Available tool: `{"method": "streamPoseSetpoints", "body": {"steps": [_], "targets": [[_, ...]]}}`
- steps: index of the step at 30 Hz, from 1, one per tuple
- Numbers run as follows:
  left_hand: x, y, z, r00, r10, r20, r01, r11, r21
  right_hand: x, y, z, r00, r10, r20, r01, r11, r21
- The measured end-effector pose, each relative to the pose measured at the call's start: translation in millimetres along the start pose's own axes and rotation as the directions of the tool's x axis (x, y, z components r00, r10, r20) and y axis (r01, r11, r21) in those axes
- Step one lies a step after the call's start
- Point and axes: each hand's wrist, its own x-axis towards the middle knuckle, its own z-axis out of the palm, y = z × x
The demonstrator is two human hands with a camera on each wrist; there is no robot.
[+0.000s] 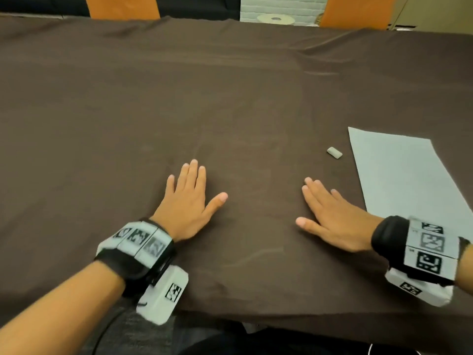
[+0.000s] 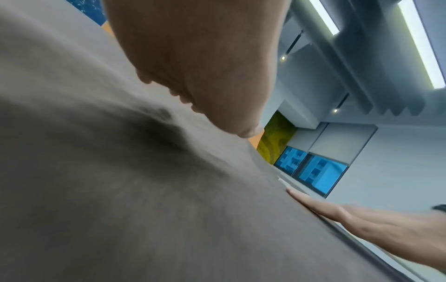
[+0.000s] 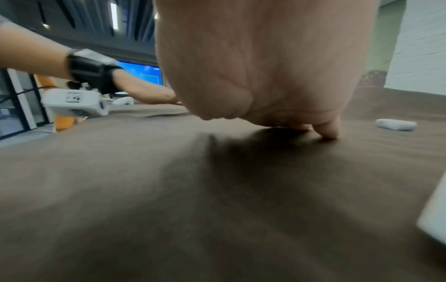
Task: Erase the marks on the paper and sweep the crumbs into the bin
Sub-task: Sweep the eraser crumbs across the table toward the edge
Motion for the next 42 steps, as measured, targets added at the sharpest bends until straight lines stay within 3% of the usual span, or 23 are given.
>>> {"method": "streamPoseSetpoints", "body": {"steps": [4,7,9,11,14,16,20,22,24,29,32,34,36,39,42], "targets": [[17,20,0,0.970,0.063,0.236,-0.081,0.994,0.069,-12,-33,13,0.979,-0.203,0.033,0.205,0.975,-0.082],[-14,35,14,0.924,0.233,0.304,-0.302,0.931,0.203,-27,-48,14,0.915,-0.397,0.065,0.402,0.911,-0.095],[-45,45,17,0.848,0.386,0.363,-0.468,0.868,0.168,-30,-44,8,0.916,-0.400,0.030,0.401,0.915,-0.047],[-68,48,11,0.792,0.468,0.392,-0.535,0.842,0.074,-22,-28,-2,0.957,-0.285,-0.048,0.283,0.958,-0.043],[-75,36,3,0.838,0.462,0.290,-0.497,0.866,0.056,1,-7,-11,0.992,-0.111,-0.060,0.107,0.992,-0.071],[-66,24,-1,0.893,0.398,0.212,-0.419,0.906,0.065,9,-12,-5,0.994,-0.110,-0.026,0.107,0.990,-0.096],[-37,14,-13,0.954,0.241,0.177,-0.254,0.966,0.055,-12,-60,18,0.930,-0.368,0.013,0.365,0.916,-0.168],[-23,22,-15,0.952,0.242,0.186,-0.263,0.960,0.098,-25,-78,22,0.874,-0.482,0.051,0.484,0.862,-0.147],[-14,34,-10,0.932,0.281,0.230,-0.316,0.939,0.134,-31,-81,16,0.857,-0.513,0.043,0.515,0.852,-0.093],[-39,63,21,0.865,0.400,0.305,-0.473,0.852,0.223,-23,-24,1,0.958,-0.248,-0.148,0.240,0.968,-0.067],[-65,69,25,0.778,0.524,0.346,-0.600,0.783,0.162,-13,5,4,0.997,-0.062,-0.055,0.059,0.997,-0.057],[-73,62,29,0.756,0.594,0.273,-0.636,0.765,0.097,-8,2,9,0.999,-0.041,-0.035,0.039,0.997,-0.072],[-72,48,31,0.804,0.568,0.176,-0.583,0.811,0.043,-8,-17,16,0.992,-0.117,-0.053,0.111,0.989,-0.095],[-59,26,25,0.915,0.366,0.169,-0.374,0.927,0.017,-18,-58,31,0.946,-0.310,-0.094,0.296,0.945,-0.140],[-46,17,16,0.962,0.235,0.139,-0.235,0.972,-0.017,-33,-88,37,0.900,-0.435,-0.042,0.425,0.893,-0.147]]}}
